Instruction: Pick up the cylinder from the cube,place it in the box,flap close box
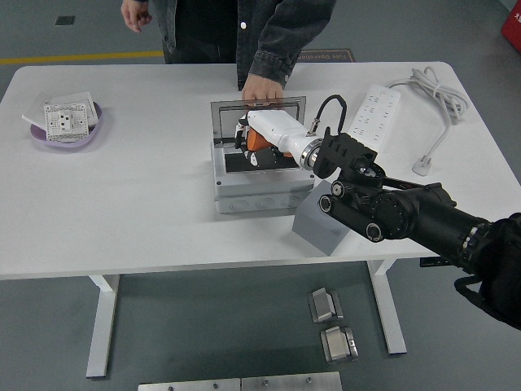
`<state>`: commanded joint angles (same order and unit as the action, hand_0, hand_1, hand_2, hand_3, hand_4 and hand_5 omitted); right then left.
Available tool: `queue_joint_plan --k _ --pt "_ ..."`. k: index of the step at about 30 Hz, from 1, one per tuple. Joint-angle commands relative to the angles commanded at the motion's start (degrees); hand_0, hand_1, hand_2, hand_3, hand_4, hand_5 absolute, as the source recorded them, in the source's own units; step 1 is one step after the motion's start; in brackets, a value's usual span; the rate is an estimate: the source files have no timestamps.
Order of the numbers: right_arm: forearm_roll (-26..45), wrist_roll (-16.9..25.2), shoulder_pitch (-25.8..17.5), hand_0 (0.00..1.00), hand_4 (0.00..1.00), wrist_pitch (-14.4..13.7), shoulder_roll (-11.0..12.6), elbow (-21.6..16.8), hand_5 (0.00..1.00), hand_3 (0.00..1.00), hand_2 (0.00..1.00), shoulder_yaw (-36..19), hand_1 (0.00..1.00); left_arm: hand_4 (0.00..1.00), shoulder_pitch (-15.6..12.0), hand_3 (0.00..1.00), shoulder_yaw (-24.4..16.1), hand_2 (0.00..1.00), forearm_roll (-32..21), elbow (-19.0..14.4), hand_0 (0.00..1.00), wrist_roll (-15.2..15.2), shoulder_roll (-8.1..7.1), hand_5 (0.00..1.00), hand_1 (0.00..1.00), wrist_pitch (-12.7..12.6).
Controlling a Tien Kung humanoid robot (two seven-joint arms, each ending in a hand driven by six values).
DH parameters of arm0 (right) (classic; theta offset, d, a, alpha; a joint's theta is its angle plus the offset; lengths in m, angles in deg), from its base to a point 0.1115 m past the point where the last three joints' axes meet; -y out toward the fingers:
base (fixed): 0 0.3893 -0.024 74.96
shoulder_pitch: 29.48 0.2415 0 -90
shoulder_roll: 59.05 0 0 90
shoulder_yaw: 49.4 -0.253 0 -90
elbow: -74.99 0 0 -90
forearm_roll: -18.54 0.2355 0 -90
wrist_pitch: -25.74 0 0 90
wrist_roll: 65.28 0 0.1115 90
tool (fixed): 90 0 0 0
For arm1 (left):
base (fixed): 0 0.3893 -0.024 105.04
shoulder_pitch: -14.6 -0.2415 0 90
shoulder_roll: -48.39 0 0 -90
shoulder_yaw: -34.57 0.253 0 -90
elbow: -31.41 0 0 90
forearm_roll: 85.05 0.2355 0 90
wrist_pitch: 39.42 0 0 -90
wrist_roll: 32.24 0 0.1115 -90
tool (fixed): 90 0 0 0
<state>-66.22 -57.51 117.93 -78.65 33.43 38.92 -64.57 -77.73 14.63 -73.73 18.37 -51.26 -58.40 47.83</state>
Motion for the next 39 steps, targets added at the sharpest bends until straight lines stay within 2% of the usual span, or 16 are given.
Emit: queue_joint_plan --k 5,6,11,12,17,18,23,24,29,30,35,36,39 --pt "1.7 0.7 0.7 0.118 0.057 -0.1 -1.0 2.7 0.002 0.253 0.329 1.9 0.164 0.814 0.1 0.813 0.0 0.697 0.1 0.0 0.742 0.0 -0.03 0.401 0.738 0.0" --pt "1.8 0.8 0.8 0.172 0.179 0.0 -1.2 3.0 0.002 0.344 0.394 2.0 0.223 0.814 0.2 0.813 0.0 0.698 0.1 0.0 0.743 0.0 -0.04 0.401 0.738 0.0" --pt "1.9 1.4 1.1 0.172 0.179 0.0 -1.9 4.0 0.002 0.344 0.394 2.4 0.223 0.814 0.3 0.813 0.0 0.698 0.2 0.0 0.743 0.0 -0.01 0.401 0.738 0.0" --pt "1.8 1.6 1.1 0.28 0.432 -0.2 -2.0 4.1 0.002 0.628 0.538 2.5 0.37 0.814 0.3 0.814 0.0 0.697 0.2 0.0 0.743 0.0 0.0 0.399 0.738 0.0" --pt "1.2 2.1 1.1 0.28 0.432 -1.4 -2.1 4.2 0.002 0.628 0.538 3.2 0.37 0.814 0.5 0.814 0.0 0.697 0.3 0.0 0.743 0.0 0.08 0.399 0.738 0.0" --pt "0.9 2.2 1.0 0.348 0.605 -1.7 -2.1 4.2 0.241 0.715 0.621 3.4 0.517 0.814 0.5 0.814 0.0 0.698 0.3 0.0 0.743 0.0 0.1 0.399 0.739 0.0" --pt "-0.1 2.1 0.9 0.348 0.605 -2.3 -2.1 4.1 0.241 0.715 0.621 4.1 0.517 0.814 0.6 0.814 -0.2 0.698 0.5 -0.1 0.743 0.0 0.15 0.399 0.739 0.0" --pt "-0.2 2.0 0.8 0.457 0.811 -2.3 -2.0 4.1 0.141 0.806 0.629 4.1 0.584 0.815 0.6 0.814 -0.2 0.698 0.5 -0.1 0.742 0.0 0.16 0.401 0.738 0.0" --pt "-0.5 2.1 0.6 0.457 0.811 -2.4 -2.0 4.1 0.141 0.806 0.629 4.3 0.584 0.815 0.5 0.814 -0.2 0.698 0.5 -0.1 0.742 0.0 0.16 0.401 0.738 0.0" --pt "-0.5 2.1 0.6 0.639 0.843 -2.5 -2.0 4.1 0.115 0.818 0.67 4.3 0.655 0.815 0.5 0.813 -0.2 0.697 0.6 -0.1 0.743 0.0 0.16 0.401 0.738 0.0" --pt "-0.5 2.2 0.3 0.639 0.843 -2.4 -1.8 3.8 0.115 0.818 0.67 3.9 0.655 0.815 0.6 0.813 -0.4 0.697 0.8 -0.1 0.743 0.0 0.26 0.401 0.738 0.0" --pt "-0.7 2.1 0.2 0.731 0.867 -2.4 -1.6 3.5 0.12 0.822 0.699 3.5 0.697 0.815 0.6 0.813 -0.5 0.697 0.9 -0.1 0.743 0.0 0.28 0.402 0.738 0.0" --pt "-1.7 1.7 -0.9 0.731 0.867 -1.9 -0.7 1.7 0.12 0.822 0.699 0.6 0.697 0.815 0.5 0.813 -0.6 0.697 1.0 -0.2 0.743 0.0 0.36 0.402 0.738 0.0"
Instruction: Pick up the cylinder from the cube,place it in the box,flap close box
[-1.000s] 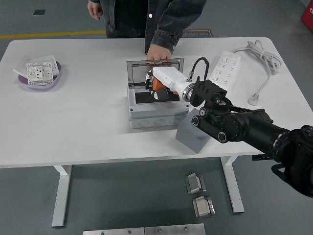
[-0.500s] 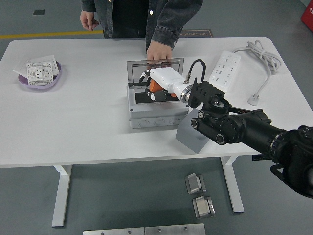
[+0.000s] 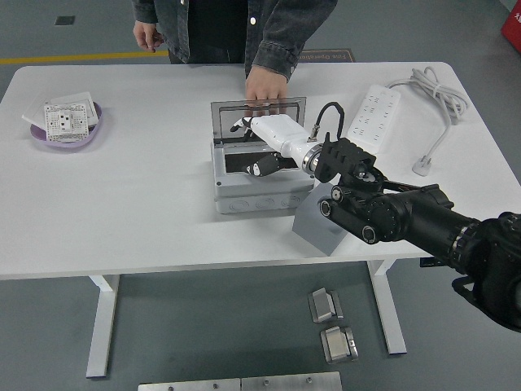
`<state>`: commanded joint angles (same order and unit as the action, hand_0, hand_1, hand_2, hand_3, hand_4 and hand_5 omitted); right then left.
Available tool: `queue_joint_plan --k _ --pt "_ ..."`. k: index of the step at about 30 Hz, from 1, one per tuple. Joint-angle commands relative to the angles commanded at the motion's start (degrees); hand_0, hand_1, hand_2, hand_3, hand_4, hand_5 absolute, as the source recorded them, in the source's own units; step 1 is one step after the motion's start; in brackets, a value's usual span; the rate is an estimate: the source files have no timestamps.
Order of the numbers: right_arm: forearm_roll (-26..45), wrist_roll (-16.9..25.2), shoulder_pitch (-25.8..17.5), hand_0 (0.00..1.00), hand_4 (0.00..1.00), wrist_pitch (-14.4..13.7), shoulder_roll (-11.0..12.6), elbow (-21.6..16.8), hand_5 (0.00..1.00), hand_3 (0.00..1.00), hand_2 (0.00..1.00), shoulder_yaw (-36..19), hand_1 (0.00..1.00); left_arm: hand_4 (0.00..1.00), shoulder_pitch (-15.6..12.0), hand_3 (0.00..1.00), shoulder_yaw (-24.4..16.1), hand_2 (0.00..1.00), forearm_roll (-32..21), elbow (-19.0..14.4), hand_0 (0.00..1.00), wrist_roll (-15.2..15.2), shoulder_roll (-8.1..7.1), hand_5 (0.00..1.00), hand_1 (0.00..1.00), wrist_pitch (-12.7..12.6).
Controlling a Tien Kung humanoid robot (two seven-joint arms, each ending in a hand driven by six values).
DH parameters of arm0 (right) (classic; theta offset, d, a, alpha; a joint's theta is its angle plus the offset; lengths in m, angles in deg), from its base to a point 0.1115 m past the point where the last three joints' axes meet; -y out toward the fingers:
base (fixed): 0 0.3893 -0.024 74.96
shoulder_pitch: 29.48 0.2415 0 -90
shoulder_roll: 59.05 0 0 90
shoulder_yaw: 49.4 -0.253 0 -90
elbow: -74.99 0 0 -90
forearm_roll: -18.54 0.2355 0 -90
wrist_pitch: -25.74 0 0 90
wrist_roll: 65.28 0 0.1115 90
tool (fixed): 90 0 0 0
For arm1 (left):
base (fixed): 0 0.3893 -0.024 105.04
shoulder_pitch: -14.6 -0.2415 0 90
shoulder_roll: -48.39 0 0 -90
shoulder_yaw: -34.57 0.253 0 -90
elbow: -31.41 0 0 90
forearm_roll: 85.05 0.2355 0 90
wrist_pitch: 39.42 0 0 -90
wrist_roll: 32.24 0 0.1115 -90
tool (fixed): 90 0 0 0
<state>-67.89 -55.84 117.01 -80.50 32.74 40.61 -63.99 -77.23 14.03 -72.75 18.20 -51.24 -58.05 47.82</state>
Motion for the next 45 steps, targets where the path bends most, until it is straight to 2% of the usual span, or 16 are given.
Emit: queue_joint_plan --k 4,10,14,15,16,19,23,33,41,45 --pt "-1.3 -1.5 -3.1 0.745 0.876 1.6 2.3 -4.6 0.139 0.821 0.698 -5.3 0.701 0.815 -0.2 0.813 -0.1 0.698 -0.1 0.0 0.743 0.0 0.14 0.402 0.738 0.0" --pt "1.3 -3.0 -6.7 0.745 0.882 3.0 6.9 -13.7 0.158 0.819 0.696 -12.6 0.699 0.814 -0.5 0.813 0.0 0.697 -0.3 0.1 0.743 0.0 0.38 0.4 0.739 0.0" --pt "1.2 -3.7 -6.5 0.745 0.882 3.7 8.6 -19.7 0.158 0.819 0.696 -16.1 0.699 0.814 -0.5 0.813 0.0 0.697 -0.4 0.1 0.743 0.0 0.32 0.4 0.739 0.0" --pt "1.0 -3.9 -6.1 0.732 0.887 3.8 8.8 -20.9 0.198 0.816 0.692 -16.8 0.69 0.814 -0.5 0.813 0.1 0.697 -0.5 0.1 0.743 0.0 0.28 0.401 0.738 0.0" --pt "0.8 -4.0 -5.5 0.732 0.887 3.9 9.0 -22.3 0.198 0.816 0.692 -17.5 0.69 0.814 -0.4 0.813 0.1 0.697 -0.5 0.1 0.743 0.0 0.23 0.401 0.738 0.0" --pt "0.7 -4.1 -3.6 0.732 0.887 4.0 9.2 -24.1 0.198 0.816 0.692 -18.5 0.69 0.814 -0.3 0.813 0.4 0.697 -0.7 0.1 0.743 0.0 0.11 0.401 0.738 0.0" --pt "1.4 -3.7 -0.8 0.724 0.89 4.0 8.3 -21.7 0.217 0.81 0.687 -18.0 0.684 0.815 -0.1 0.813 1.1 0.697 -1.3 0.2 0.743 -0.1 -0.07 0.401 0.738 0.1" --pt "11.3 -0.2 6.9 0.728 0.887 3.5 3.8 -8.6 0.237 0.804 0.687 -6.6 0.681 0.814 0.4 0.814 2.1 0.698 -1.8 0.2 0.743 -0.1 -0.99 0.4 0.739 0.0" --pt "21.3 2.0 9.1 0.728 0.892 3.3 1.0 1.3 0.263 0.8 0.687 3.1 0.68 0.814 0.9 0.814 1.8 0.697 -1.3 0.0 0.743 -0.1 -1.16 0.401 0.739 0.0" --pt "25.3 2.6 9.1 0.744 0.902 3.4 0.5 3.9 0.287 0.795 0.684 6.4 0.681 0.815 1.1 0.814 1.5 0.697 -0.8 -0.1 0.743 -0.1 -1.21 0.399 0.739 0.0"
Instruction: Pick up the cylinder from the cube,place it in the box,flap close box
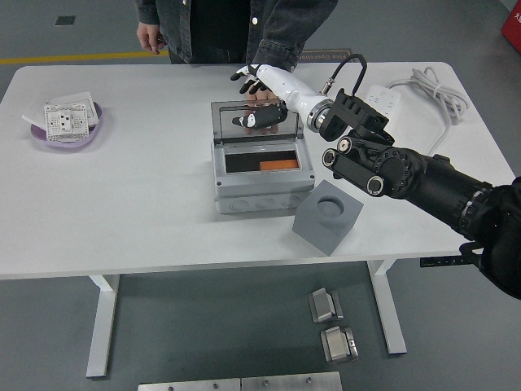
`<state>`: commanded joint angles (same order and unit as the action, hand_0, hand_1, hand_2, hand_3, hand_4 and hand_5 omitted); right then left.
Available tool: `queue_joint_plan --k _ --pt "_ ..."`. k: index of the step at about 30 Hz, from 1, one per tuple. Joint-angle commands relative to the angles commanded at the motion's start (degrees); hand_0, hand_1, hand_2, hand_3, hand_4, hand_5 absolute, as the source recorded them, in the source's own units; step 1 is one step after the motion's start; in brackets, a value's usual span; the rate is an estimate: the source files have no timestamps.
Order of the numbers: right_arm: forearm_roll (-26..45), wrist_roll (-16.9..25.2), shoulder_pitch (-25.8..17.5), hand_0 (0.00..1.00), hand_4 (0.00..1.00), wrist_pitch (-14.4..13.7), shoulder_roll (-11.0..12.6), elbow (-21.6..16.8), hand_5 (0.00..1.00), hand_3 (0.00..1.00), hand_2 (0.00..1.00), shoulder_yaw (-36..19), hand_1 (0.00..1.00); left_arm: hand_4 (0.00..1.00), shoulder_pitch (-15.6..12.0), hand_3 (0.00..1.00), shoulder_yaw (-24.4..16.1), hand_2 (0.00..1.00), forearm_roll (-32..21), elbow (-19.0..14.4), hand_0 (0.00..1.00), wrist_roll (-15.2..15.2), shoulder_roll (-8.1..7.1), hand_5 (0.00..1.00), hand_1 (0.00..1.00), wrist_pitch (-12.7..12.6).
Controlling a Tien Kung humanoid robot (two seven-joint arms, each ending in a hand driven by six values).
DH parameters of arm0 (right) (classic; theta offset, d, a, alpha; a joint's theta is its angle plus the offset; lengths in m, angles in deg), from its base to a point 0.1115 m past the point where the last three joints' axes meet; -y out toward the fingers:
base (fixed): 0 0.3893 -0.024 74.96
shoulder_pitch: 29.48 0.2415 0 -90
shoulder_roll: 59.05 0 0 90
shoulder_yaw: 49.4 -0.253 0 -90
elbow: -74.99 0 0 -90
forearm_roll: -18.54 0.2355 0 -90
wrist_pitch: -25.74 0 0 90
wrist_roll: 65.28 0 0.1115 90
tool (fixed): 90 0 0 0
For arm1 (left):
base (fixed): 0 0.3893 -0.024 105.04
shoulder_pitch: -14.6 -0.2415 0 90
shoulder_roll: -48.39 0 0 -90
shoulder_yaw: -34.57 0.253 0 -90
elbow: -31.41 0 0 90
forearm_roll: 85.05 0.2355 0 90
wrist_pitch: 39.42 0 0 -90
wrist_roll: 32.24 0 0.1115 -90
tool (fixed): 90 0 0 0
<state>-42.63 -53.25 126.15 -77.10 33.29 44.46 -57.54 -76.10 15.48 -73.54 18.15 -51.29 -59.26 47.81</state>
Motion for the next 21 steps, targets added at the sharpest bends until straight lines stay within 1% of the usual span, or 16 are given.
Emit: queue_joint_plan --k 5,6,10,15,16,21 --pt "1.0 0.3 -0.1 0.744 0.902 0.0 -0.1 0.7 0.287 0.795 0.684 0.9 0.681 0.815 0.0 0.814 -0.1 0.697 0.2 -0.1 0.743 0.0 0.04 0.399 0.739 0.0" --pt "0.7 0.3 -0.2 0.744 0.907 0.0 -0.1 0.6 0.31 0.792 0.683 0.8 0.679 0.815 0.0 0.814 -0.2 0.698 0.3 -0.1 0.744 0.0 0.07 0.401 0.739 0.0" --pt "-1.7 0.1 -0.7 0.744 0.907 -0.2 0.3 -0.6 0.31 0.792 0.683 -0.7 0.679 0.815 -0.1 0.814 -0.4 0.698 0.5 -0.1 0.744 0.0 0.21 0.401 0.739 0.0" --pt "-6.9 -0.4 -2.6 0.744 0.909 -0.4 1.8 -4.3 0.32 0.791 0.682 -4.6 0.678 0.815 -0.4 0.814 -0.8 0.697 0.6 0.0 0.744 0.0 0.48 0.401 0.739 0.0" --pt "-8.5 -0.5 -3.4 0.744 0.909 -0.4 2.3 -5.6 0.32 0.791 0.682 -5.7 0.678 0.815 -0.5 0.814 -0.9 0.697 0.6 0.0 0.744 0.0 0.56 0.401 0.739 0.0" --pt "-13.2 -1.0 -5.7 0.744 0.902 -0.5 4.1 -9.0 0.309 0.789 0.682 -8.2 0.676 0.815 -0.6 0.814 -1.1 0.697 0.6 0.0 0.744 0.0 0.72 0.403 0.739 0.0"
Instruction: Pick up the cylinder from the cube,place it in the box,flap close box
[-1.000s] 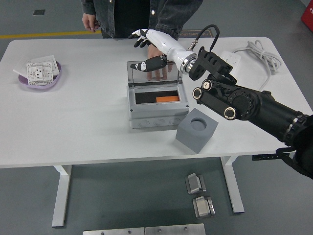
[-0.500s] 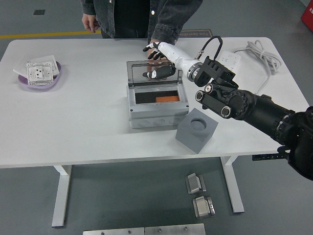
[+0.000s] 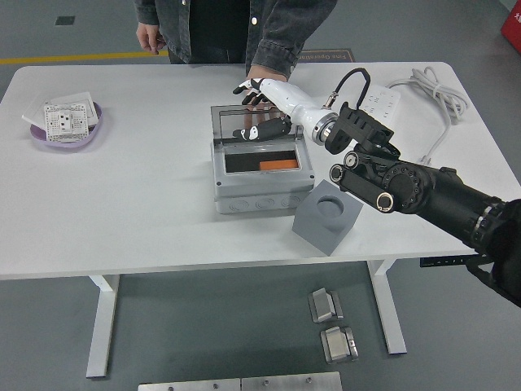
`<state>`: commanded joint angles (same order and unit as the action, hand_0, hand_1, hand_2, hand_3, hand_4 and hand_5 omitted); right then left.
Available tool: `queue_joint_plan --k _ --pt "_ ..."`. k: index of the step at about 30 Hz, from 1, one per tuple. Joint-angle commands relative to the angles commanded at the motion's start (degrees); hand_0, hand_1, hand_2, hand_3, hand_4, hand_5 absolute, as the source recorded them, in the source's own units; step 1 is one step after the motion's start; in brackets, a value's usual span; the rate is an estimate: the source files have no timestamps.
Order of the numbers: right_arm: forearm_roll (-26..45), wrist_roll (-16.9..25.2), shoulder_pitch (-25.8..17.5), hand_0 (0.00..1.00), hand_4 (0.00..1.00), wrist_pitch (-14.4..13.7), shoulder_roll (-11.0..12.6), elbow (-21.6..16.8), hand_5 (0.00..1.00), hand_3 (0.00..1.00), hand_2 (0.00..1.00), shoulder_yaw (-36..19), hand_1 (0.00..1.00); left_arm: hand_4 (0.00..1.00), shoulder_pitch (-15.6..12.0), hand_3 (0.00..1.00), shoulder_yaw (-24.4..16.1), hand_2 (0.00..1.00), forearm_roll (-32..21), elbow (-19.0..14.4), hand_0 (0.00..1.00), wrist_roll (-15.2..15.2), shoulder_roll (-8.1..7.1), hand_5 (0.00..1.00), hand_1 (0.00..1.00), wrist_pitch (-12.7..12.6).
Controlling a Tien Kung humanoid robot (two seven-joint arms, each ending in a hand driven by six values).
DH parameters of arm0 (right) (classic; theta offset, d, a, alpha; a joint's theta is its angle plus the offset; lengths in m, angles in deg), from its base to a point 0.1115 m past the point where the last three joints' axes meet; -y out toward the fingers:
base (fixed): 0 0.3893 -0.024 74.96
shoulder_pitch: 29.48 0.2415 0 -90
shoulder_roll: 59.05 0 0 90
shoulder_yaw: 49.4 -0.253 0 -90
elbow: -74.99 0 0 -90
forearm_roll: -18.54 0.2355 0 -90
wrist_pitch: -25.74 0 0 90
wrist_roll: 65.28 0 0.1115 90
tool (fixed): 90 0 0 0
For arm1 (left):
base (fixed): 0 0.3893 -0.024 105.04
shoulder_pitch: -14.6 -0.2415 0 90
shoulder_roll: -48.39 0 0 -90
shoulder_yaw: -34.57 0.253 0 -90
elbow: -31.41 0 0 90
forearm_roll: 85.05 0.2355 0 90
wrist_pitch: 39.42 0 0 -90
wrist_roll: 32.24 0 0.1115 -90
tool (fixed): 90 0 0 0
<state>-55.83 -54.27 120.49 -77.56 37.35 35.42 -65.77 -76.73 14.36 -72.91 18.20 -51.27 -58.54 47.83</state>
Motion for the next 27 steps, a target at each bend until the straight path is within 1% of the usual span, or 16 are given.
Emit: queue_joint_plan --k 2,3,8,9,17,22,27 --pt "-2.3 -0.4 -1.0 0.744 0.902 0.0 0.9 -1.8 0.309 0.789 0.682 -1.2 0.676 0.815 -0.1 0.814 -0.1 0.697 0.1 0.0 0.744 0.0 0.06 0.403 0.739 0.0" --pt "-3.4 -0.6 -1.5 0.734 0.916 0.0 1.4 -2.8 0.341 0.788 0.683 -1.8 0.675 0.815 -0.2 0.814 -0.2 0.697 0.1 0.0 0.744 0.0 0.09 0.403 0.739 0.0" --pt "-7.6 -1.6 -3.7 0.734 0.916 0.1 3.4 -6.8 0.341 0.788 0.683 -4.8 0.675 0.815 -0.3 0.814 -0.7 0.697 0.4 0.0 0.744 0.0 0.2 0.403 0.739 0.0" --pt "-8.8 -2.0 -4.6 0.73 0.92 0.2 4.1 -8.3 0.357 0.789 0.683 -5.7 0.676 0.815 -0.3 0.814 -0.8 0.697 0.5 0.0 0.744 0.0 0.23 0.403 0.739 0.0" --pt "-13.7 -3.9 -9.9 0.73 0.921 0.7 7.5 -16.5 0.361 0.793 0.69 -9.3 0.676 0.815 -0.5 0.814 -1.5 0.697 0.8 0.0 0.744 0.0 0.31 0.403 0.739 0.0" --pt "-16.4 -4.6 -12.4 0.715 0.921 0.8 8.9 -20.9 0.366 0.797 0.693 -10.6 0.675 0.814 -0.6 0.812 -1.7 0.698 0.9 0.0 0.743 0.0 0.39 0.403 0.739 0.0" --pt "-18.0 -5.1 -13.9 0.716 0.921 0.8 10.0 -24.1 0.367 0.799 0.694 -11.8 0.667 0.814 -0.7 0.813 -1.8 0.698 1.0 0.0 0.743 0.1 0.43 0.403 0.739 0.0"
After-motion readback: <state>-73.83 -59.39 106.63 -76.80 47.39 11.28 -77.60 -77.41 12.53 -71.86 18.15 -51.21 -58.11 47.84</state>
